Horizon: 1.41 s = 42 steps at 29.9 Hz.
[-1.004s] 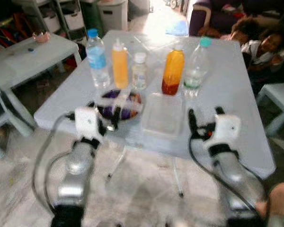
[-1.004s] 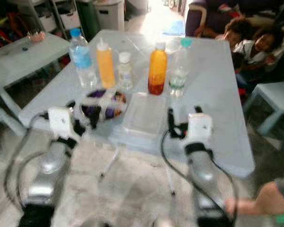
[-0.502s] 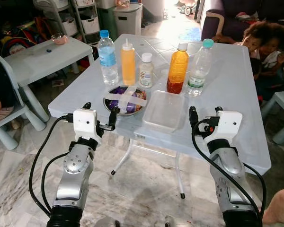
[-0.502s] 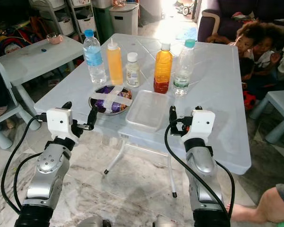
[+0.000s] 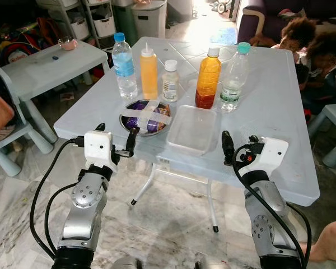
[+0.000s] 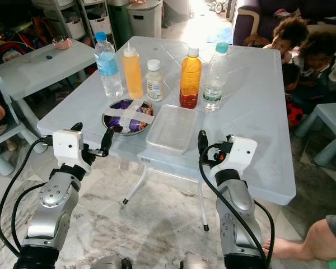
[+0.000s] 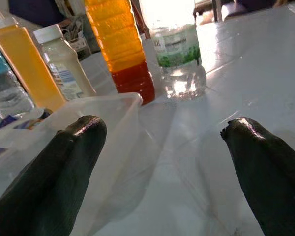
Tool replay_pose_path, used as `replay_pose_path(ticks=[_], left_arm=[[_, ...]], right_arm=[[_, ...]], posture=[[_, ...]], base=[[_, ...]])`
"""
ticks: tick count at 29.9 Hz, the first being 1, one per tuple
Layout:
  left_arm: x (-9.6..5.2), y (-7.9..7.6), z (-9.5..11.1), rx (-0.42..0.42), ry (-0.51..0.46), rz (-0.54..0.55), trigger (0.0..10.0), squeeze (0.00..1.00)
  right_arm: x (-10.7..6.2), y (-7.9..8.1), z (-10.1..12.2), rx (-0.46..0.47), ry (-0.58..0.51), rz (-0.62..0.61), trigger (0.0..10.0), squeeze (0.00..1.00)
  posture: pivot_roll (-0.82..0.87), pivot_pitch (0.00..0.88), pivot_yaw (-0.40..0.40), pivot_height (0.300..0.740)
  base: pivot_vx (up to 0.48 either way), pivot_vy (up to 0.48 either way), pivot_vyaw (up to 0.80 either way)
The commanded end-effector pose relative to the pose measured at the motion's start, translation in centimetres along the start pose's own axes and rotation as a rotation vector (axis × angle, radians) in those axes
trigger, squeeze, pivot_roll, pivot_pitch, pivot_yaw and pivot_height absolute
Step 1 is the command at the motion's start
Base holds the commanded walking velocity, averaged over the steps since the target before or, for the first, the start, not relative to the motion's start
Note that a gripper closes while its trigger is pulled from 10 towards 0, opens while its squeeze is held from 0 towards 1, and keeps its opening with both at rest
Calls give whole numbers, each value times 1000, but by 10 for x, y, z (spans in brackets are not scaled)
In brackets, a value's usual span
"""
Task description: Restocking fridge
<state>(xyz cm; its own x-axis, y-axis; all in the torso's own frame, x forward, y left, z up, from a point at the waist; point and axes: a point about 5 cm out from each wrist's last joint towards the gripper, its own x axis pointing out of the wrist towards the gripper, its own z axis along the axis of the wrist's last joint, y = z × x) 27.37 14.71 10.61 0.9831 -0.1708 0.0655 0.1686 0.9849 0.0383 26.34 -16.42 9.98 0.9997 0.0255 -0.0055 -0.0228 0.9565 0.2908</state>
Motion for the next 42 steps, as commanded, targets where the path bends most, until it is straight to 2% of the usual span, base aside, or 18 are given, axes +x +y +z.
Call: replay_pose_path(ticks=[1, 4, 9, 13, 19, 20, 21, 22, 24, 25, 33, 35, 42], left_arm=[[-2, 2, 3, 19, -2, -10, 10000, 0], [-3, 3, 2, 21, 4, -13, 10000, 0], [-3, 3, 2, 22, 7, -14, 10000, 0], [-4, 2, 2, 27, 11, -19, 10000, 0], [-5, 2, 2, 30, 17, -23, 10000, 0], [-5, 1, 2, 31, 18, -25, 10000, 0], [-5, 1, 2, 31, 18, -26, 10000, 0], [-5, 1, 2, 31, 19, -27, 10000, 0], [-5, 1, 2, 31, 20, -28, 10000, 0], [-5, 0, 2, 32, 20, -29, 10000, 0], [-4, 0, 3, 33, 20, -30, 10000, 0], [-4, -1, 2, 34, 22, -30, 10000, 0], [-5, 0, 2, 34, 25, -27, 10000, 0]], right_arm=[[0, 4, -1, 108, 13, 19, 10000, 0], [2, 6, 1, 75, 17, 19, 10000, 0], [7, 14, -6, 194, 58, 64, 10000, 0], [10, 23, -9, 223, 81, 105, 10000, 0], [4, 30, -17, 285, 134, 145, 10000, 0], [3, 29, -18, 298, 145, 152, 8510, 0], [3, 29, -18, 305, 148, 155, 8510, 0], [3, 29, -19, 319, 154, 154, 510, 0], [3, 28, -19, 328, 159, 153, 510, 0], [3, 29, -20, 346, 164, 161, 0, 0], [5, 33, -16, 372, 167, 216, 0, 0], [7, 33, -16, 421, 170, 209, 0, 0], [8, 32, -15, 419, 169, 219, 0, 0]], posture=[[-99, 52, 68, 740], [-99, 56, 69, 740], [-93, 62, 73, 740], [-82, 68, 72, 740], [-79, 73, 69, 740], [-81, 73, 71, 740], [-81, 73, 71, 740], [-81, 73, 71, 740], [-81, 73, 71, 740], [-83, 73, 73, 740], [-79, 74, 71, 740], [-79, 76, 71, 740], [-77, 78, 71, 740]], base=[[0, 0, 0], [0, 0, 0], [0, 0, 0], [0, 0, 0], [0, 0, 0], [0, 0, 0], [0, 0, 0], [0, 0, 0], [0, 0, 0], [0, 0, 0], [0, 0, 0], [0, 0, 0], [0, 0, 0]])
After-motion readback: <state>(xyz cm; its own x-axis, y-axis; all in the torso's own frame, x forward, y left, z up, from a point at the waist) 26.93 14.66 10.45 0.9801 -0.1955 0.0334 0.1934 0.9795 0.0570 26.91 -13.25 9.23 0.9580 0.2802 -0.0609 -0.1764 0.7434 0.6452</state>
